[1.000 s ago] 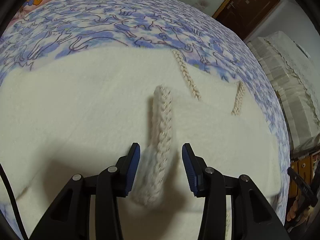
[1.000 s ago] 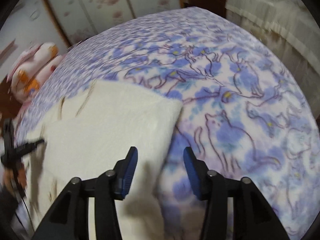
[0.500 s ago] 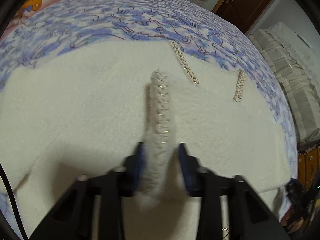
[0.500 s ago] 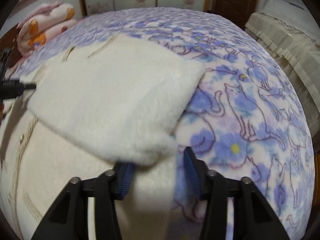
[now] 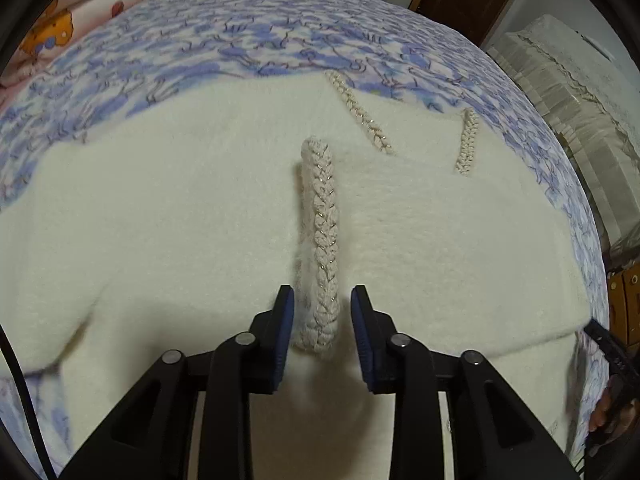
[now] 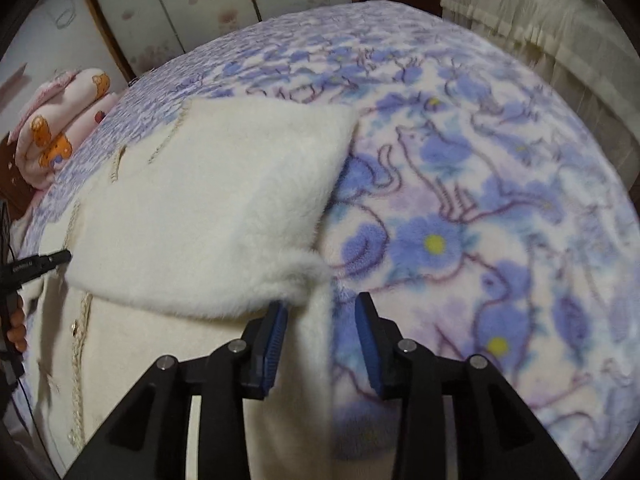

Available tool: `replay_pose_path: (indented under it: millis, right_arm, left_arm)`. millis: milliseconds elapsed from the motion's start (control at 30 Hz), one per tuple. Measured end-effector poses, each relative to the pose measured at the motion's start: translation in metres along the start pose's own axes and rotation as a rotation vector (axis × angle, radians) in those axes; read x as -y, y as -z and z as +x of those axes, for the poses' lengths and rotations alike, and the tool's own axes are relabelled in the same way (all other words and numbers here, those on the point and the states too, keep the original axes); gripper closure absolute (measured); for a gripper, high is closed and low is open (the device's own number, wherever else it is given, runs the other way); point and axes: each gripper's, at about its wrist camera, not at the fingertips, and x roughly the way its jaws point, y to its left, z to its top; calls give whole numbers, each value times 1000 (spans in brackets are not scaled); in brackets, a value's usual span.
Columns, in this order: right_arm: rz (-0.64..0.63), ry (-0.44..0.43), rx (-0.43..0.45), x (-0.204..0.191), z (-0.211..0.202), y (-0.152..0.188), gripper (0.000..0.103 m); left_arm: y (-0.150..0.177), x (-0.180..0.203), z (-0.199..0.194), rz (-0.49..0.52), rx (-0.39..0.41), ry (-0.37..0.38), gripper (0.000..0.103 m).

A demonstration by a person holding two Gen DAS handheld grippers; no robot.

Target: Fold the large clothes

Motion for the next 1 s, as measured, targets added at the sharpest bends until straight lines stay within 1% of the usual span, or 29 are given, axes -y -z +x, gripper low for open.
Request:
replay_pose_path:
  millis: [33,67,133,233,300,400,433,500,567,633,700,733,800,833,867,933,1000]
  right_arm:
    - [1,9,31,-3,-12,1,68]
    - [4,16,54,-7,-21,0,68]
    - [9,5,77,-14,-30,-3,68]
    - [2,-56,87,-43,-31,-12,68]
    - [-13,-111,70,-68,-21,-16,68]
    - [-49,-160,31,-104,2,-14,68]
    - [-68,-190,15,-119,11,-13,68]
    - [-106,-209,-11,-138,26,-8,68]
    - [-127,-213,-43,-146,38,-5,68]
    - [-115,-195,-61,-140,48,-4,68]
    - [-86,-176,-57,-124,52,-7,70]
    - [-76,-131,-42,-114,50,-8,70]
    - [-69,45,14,-93,46,-11,70]
    - [-56,113,33,-79,43,-12,71]
    - [-32,120,35,-65,42,-12,81]
    - [13,86,19,-46,40,-12,98]
    - [20,83,20,-43,37,-10,99]
  left_arm:
    - [1,3,-6,8,6,-9,65]
    - [2,5,-10,13,11,-12,56]
    - [3,16,-21,26,40,-11,47]
    - [3,35,-28,38,59,27,38]
    - [2,50,-24,49,57,46,37]
    - [2,68,-13,61,46,41,37]
    - [3,73,-8,62,39,46,37]
    - [4,79,-1,63,29,52,37]
    - [5,82,6,66,19,46,37]
    - [7,81,13,66,2,34,37]
    - [8,75,21,66,-10,22,37]
    - [9,71,22,71,-7,17,37]
    - [9,66,23,83,3,15,37]
    - [9,63,23,86,7,15,37]
    - [9,61,23,85,9,14,37]
    - [9,58,24,76,12,19,37]
    - [9,58,23,77,14,16,37]
